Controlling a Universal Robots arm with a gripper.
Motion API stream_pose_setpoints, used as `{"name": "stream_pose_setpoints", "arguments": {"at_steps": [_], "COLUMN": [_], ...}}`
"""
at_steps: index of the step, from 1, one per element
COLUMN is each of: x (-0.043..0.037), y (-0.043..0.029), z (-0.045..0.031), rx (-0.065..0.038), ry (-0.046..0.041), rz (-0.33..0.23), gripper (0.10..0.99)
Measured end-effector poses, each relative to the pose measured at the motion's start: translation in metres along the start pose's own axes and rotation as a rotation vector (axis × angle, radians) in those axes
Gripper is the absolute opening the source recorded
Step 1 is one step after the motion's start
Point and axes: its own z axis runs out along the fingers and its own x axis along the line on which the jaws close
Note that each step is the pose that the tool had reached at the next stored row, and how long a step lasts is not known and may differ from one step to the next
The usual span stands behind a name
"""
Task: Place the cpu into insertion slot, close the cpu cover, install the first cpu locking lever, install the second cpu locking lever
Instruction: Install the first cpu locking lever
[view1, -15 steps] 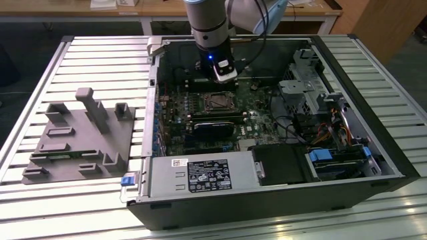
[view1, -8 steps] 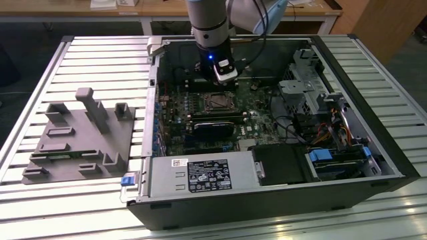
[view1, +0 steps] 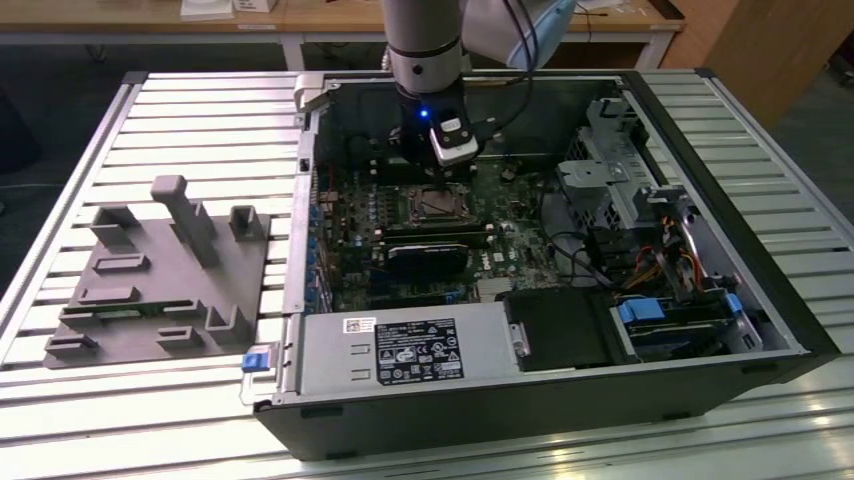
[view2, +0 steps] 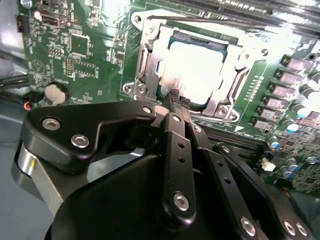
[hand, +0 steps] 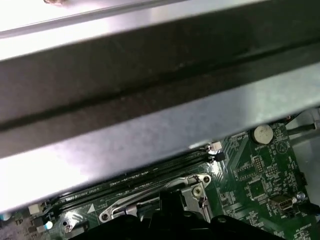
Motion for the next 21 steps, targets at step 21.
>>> {"name": "stream_pose_setpoints", "arguments": {"at_steps": [21], "x": [-0.0117], "y": [-0.0249], "z": [-0.0002], "rx": [0.018], "ry": [0.0312], "rz": [0.005], "gripper": [0.106]}}
